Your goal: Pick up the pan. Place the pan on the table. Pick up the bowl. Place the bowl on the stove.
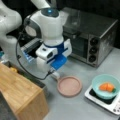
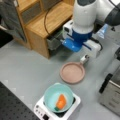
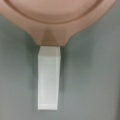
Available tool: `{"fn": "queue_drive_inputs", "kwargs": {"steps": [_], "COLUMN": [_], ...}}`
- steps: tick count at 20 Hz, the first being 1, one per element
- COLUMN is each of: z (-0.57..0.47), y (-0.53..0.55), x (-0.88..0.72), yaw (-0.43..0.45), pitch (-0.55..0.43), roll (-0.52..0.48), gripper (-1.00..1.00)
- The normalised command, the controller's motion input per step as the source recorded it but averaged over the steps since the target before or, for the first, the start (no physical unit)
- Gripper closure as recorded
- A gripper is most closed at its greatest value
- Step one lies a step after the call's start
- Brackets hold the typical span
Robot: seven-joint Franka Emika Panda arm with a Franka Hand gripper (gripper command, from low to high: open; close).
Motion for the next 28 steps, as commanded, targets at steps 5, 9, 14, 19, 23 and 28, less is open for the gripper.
{"fn": "queue_drive_inputs", "kwargs": {"steps": [5, 9, 14, 19, 23, 28], "z": [-0.27, -0.3, -0.32, -0.29, -0.26, -0.19], "y": [0.09, 0.07, 0.03, -0.03, -0.05, -0.01], "x": [-0.33, -0.17, -0.06, 0.03, 0.02, -0.03], "yaw": [0.117, 0.078, 0.065, 0.071, 0.076, 0.081], "pitch": [-0.172, -0.22, -0.216, -0.173, -0.145, -0.13], "roll": [-0.188, -0.184, -0.172, -0.138, -0.103, -0.077], "gripper": [-1.0, -1.0, -1.0, -1.0, -1.0, -1.0]}}
